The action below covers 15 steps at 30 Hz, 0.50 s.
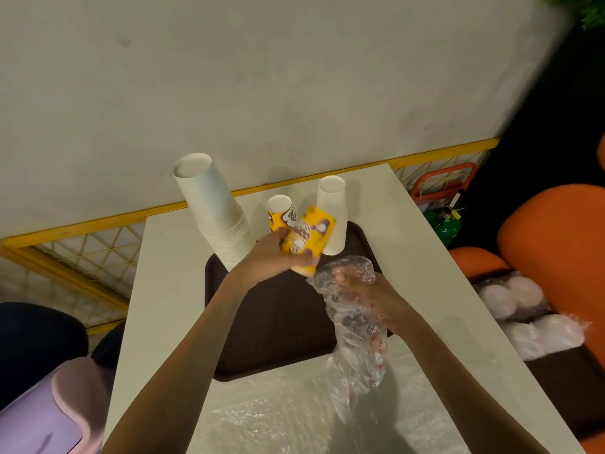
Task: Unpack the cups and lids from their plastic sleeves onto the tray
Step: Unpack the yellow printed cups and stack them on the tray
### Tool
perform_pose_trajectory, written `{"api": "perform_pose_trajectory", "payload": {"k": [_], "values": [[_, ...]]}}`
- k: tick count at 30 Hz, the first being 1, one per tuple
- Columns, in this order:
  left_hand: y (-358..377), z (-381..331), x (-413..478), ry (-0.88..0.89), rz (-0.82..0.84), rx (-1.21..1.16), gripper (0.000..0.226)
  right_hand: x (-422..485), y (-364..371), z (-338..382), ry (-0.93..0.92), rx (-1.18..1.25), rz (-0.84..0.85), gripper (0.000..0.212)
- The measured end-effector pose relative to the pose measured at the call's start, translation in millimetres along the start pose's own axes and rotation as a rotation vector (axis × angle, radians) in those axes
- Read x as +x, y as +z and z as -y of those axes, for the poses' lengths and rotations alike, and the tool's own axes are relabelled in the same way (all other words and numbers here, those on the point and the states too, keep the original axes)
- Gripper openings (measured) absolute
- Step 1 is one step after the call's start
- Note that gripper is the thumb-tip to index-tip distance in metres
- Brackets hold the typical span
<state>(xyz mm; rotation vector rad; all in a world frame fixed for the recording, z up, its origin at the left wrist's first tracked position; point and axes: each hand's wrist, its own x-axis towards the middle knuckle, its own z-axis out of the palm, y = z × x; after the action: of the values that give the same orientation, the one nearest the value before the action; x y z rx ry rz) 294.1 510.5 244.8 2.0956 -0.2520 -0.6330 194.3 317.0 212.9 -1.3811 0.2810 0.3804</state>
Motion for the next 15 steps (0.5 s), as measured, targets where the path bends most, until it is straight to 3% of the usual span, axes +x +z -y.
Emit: {"api": "perform_pose_trajectory", "payload": {"k": [3, 6, 9, 15], "values": [[-7, -19, 12, 0.085, -0.336, -0.11, 0.059, 5, -1, -1, 0.036, 0.017, -0.025, 0.01], [-14, -36, 26, 0.142, -0.553, -0.147, 0.064, 9, 1, -1, 0.041, 0.023, -0.036, 0.027], [-20, -41, 43, 0.174, -0.668, -0.172, 0.065, 15, 1, 0, 0.036, 0.052, -0.05, 0.042], [-16, -23, 67, 0.118, -0.74, -0.133, 0.071, 23, -3, -1, 0.041, 0.067, -0.059, 0.033]]}}
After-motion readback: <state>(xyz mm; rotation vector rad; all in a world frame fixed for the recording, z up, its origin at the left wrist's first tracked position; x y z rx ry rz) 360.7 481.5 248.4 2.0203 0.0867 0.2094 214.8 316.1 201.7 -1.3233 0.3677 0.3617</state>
